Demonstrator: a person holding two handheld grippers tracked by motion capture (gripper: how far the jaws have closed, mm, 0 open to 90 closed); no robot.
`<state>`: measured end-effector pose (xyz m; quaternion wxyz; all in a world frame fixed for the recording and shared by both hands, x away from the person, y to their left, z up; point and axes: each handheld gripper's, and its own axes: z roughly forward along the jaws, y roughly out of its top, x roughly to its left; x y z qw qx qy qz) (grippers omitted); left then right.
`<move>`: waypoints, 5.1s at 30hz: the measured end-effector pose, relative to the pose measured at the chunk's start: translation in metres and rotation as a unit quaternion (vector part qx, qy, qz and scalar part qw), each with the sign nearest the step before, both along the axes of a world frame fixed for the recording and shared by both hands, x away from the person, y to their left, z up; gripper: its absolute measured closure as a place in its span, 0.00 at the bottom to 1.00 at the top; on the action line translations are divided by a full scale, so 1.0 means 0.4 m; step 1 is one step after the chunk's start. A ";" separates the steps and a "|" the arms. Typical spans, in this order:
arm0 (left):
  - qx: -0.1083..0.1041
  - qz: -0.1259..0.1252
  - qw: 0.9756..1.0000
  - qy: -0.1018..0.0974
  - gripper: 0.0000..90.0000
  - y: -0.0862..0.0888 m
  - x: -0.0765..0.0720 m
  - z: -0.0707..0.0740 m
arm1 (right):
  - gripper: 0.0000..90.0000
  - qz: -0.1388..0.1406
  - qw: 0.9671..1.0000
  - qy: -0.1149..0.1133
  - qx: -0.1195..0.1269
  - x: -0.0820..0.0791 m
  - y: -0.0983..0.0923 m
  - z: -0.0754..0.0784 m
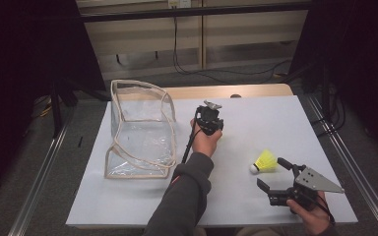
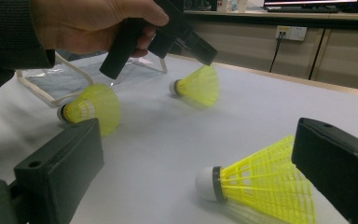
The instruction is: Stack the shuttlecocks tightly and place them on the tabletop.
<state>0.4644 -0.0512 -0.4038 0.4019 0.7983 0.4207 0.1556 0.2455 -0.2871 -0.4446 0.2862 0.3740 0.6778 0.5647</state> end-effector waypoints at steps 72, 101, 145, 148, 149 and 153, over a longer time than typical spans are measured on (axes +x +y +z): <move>-0.042 0.025 0.999 0.016 0.43 0.053 -0.054 0.039 | 0.02 0.003 1.000 0.001 -0.005 0.000 0.002 -0.001; -0.077 -0.019 0.996 0.038 0.16 0.080 -0.147 0.045 | 0.02 0.007 1.000 0.000 -0.013 0.001 0.007 -0.002; -0.099 -0.100 0.989 0.044 0.06 0.092 -0.250 0.023 | 0.02 0.009 1.000 0.003 -0.016 0.002 0.009 -0.003; -0.101 -0.101 0.989 0.045 0.06 0.095 -0.255 0.024 | 0.02 0.009 1.000 0.003 -0.017 0.002 0.009 -0.003; -0.103 -0.103 0.988 0.045 0.06 0.096 -0.257 0.024 | 0.02 0.010 1.000 0.003 -0.017 0.002 0.009 -0.003; -0.104 -0.112 0.987 0.051 0.05 0.099 -0.264 0.023 | 0.02 0.009 1.000 0.003 -0.017 0.003 0.009 -0.003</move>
